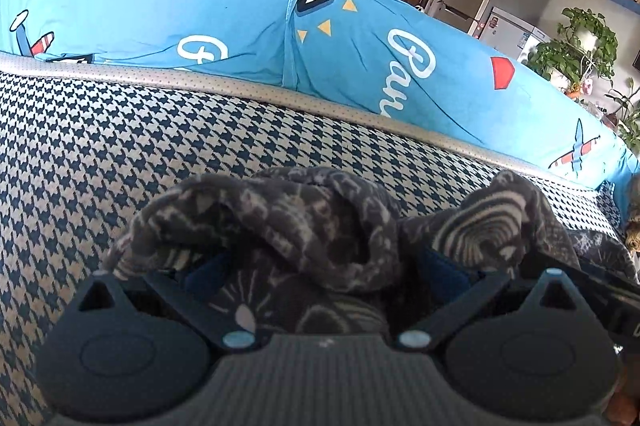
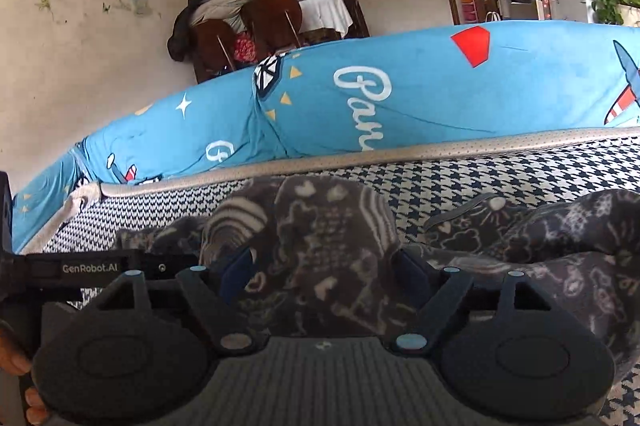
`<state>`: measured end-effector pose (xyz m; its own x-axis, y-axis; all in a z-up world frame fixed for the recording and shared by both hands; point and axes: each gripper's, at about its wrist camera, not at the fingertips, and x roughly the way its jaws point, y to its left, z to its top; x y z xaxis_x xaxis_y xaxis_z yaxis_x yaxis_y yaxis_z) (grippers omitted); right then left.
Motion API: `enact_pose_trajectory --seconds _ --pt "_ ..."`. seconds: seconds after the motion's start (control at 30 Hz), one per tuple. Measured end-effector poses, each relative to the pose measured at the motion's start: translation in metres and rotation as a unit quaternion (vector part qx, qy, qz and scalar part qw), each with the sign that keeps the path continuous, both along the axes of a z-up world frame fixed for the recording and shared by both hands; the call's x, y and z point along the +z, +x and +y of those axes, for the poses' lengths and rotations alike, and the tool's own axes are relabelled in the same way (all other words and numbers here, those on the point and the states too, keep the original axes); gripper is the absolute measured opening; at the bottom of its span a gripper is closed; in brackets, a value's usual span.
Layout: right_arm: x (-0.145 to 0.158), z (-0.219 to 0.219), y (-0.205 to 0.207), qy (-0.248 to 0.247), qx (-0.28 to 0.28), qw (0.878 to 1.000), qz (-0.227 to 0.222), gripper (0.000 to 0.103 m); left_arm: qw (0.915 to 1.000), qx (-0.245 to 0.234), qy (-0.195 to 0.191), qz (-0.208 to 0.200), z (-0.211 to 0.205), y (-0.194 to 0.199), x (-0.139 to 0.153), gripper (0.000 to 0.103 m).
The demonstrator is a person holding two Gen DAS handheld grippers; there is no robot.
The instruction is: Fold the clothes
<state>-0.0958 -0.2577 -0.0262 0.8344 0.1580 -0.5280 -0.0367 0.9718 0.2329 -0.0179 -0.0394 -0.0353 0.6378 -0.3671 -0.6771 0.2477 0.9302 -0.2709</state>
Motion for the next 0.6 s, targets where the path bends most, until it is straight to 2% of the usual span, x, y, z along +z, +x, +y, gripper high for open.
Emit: enact_pose_trajectory --seconds 0.1,0.13,0.17,0.23,0.3,0.4,0.53,0.6 --pt "-0.008 0.011 0.007 -0.030 -0.006 0.999 0.010 0.076 0.9999 -0.001 0.010 -0.006 -0.002 -0.002 0.000 0.103" --pt "-0.009 0.011 0.008 -0.032 -0.009 0.999 0.011 0.065 0.9999 -0.001 0.012 -0.008 -0.003 -0.002 0.000 0.103" --pt "-0.009 0.011 0.009 -0.035 -0.012 0.999 0.012 0.058 0.9999 -0.001 0.014 -0.010 -0.003 -0.003 0.000 0.103" --pt "-0.011 0.011 0.011 -0.040 -0.019 0.999 0.015 0.032 0.9998 0.000 0.016 -0.015 -0.004 -0.005 0.001 0.103" --pt "-0.010 0.007 0.010 -0.039 -0.027 0.999 0.014 0.019 0.9994 0.004 0.021 -0.026 -0.004 -0.007 0.005 0.103" --pt "-0.001 -0.007 0.002 -0.016 -0.047 0.999 -0.003 0.017 0.9985 0.010 0.030 -0.044 -0.004 -0.010 0.012 0.103" --pt "0.011 -0.025 -0.009 -0.010 -0.090 0.996 -0.029 0.015 0.9963 0.031 0.056 -0.057 -0.005 -0.012 0.015 0.103" --pt "0.017 -0.037 -0.016 -0.005 -0.117 0.992 -0.037 0.015 0.9963 0.039 0.050 -0.057 -0.001 -0.012 0.017 0.103"
